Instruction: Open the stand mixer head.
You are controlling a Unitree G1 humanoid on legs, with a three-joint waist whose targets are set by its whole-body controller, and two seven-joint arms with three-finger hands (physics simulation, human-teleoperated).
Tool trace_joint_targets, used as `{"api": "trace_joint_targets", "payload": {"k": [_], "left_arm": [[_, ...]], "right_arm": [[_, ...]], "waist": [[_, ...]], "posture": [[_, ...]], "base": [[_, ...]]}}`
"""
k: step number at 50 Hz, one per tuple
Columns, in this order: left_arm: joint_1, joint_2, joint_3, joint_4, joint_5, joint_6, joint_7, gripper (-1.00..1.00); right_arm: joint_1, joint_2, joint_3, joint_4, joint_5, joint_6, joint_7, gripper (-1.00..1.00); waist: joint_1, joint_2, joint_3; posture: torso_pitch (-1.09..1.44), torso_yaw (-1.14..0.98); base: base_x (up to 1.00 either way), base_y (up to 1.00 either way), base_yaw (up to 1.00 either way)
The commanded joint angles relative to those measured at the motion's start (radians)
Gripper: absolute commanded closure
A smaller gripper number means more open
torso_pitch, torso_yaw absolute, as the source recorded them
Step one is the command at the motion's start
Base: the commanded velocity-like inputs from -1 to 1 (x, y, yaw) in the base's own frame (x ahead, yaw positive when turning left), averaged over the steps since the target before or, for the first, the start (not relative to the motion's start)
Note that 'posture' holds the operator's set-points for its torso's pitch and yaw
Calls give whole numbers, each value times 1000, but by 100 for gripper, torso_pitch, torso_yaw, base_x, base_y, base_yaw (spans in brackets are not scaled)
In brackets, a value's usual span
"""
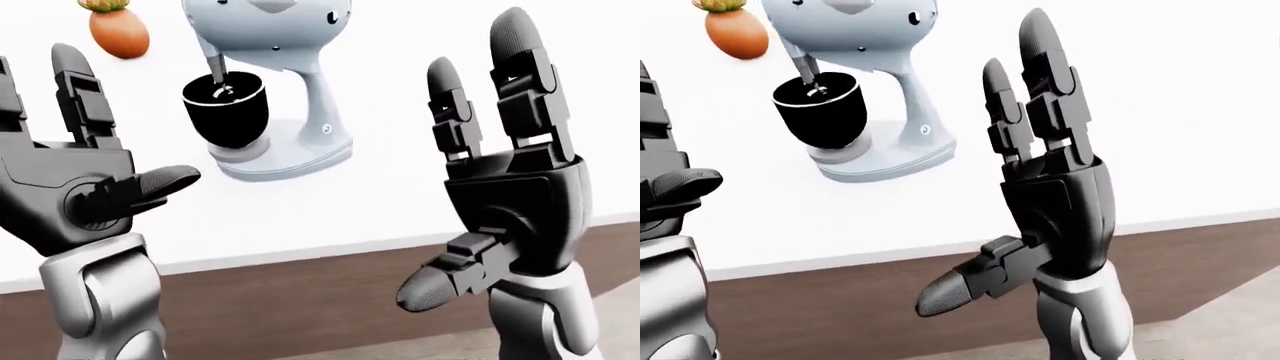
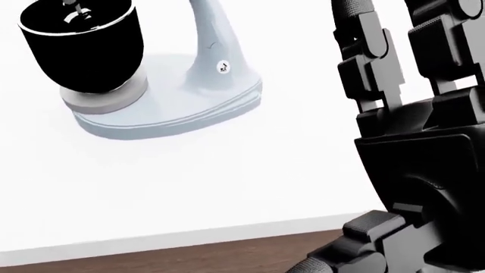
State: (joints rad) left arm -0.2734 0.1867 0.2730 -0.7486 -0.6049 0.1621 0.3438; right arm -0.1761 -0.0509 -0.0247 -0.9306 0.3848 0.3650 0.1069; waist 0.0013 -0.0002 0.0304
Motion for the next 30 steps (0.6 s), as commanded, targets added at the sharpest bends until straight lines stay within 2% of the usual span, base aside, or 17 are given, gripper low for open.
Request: {"api": "trace_joint_targets", "payload": {"k": [1,2,3,4,5,6,8,10,11,12,13,14,15,17,19,25,30], "left_arm": [[-21,8,2,-28,1,-17,-10,-99],[-22,9,2,-29,2,-17,-10,-99],[-22,10,3,-29,2,-17,-10,-99],[-22,10,3,-27,2,-18,-11,-99],[-20,9,3,-27,2,-18,-11,-99],[-18,8,3,-29,2,-18,-11,-100],[-21,9,2,-28,4,-18,-11,-99],[-22,9,3,-26,3,-18,-11,-99],[-20,9,3,-27,3,-19,-11,-99],[-19,9,3,-27,3,-19,-12,-99],[-21,9,4,-26,3,-19,-11,-99],[-22,10,4,-25,3,-19,-11,-99],[-22,11,4,-25,2,-18,-11,-99],[-22,11,6,-26,2,-18,-10,-99],[-18,10,4,-29,2,-17,-9,-100],[-21,12,6,-30,-5,-17,-4,-99],[-22,12,4,-23,1,-18,-11,-99]], "right_arm": [[-14,-3,-2,-28,-4,-24,2,-100],[-14,0,-2,-27,-2,-22,0,-100],[-11,0,0,-30,3,-22,5,-100],[-11,1,0,-30,2,-22,4,-100],[-11,0,0,-28,0,-24,6,-100],[-10,1,-1,-29,3,-24,7,-100],[-11,0,0,-29,1,-23,7,-100],[-10,0,0,-30,2,-22,8,-100],[-8,-2,3,-30,-3,-24,13,-100],[-9,-1,3,-28,-6,-24,12,-100],[-10,2,1,-30,1,-21,11,-100],[-10,1,2,-29,0,-21,11,-100],[-11,3,0,-30,4,-21,8,-100],[-11,3,-2,-29,7,-21,6,-100],[-6,1,0,-28,3,-24,8,-100],[-6,2,-1,-22,1,-29,9,-100],[-8,1,-1,-16,1,-30,11,-100]], "waist": [[1,-12,-11],[4,-43,2],[1,-56,-9],[0,-62,7],[1,-30,-14],[-7,-9,-18],[-20,59,-5],[-16,30,9],[-12,38,-4],[-10,-25,13],[-9,-44,28],[-8,-44,16],[-12,-22,25],[-11,75,-19],[-7,51,10],[3,-23,-7],[3,0,-11]], "posture": [[0,0],[0,0],[0,0],[0,0],[0,0],[0,0],[0,0],[0,0],[0,0],[0,0],[0,0],[0,0],[0,0],[0,0],[0,0],[0,0],[0,0]], "base": [[-5,100,0],[-5,100,0],[-1,84,0],[0,0,0],[0,0,0],[0,0,0],[0,0,0],[0,0,0],[-18,100,0],[-18,100,0],[-19,100,0],[0,36,0],[0,0,0],[0,0,0],[0,0,0],[0,0,0],[0,0,0]]}}
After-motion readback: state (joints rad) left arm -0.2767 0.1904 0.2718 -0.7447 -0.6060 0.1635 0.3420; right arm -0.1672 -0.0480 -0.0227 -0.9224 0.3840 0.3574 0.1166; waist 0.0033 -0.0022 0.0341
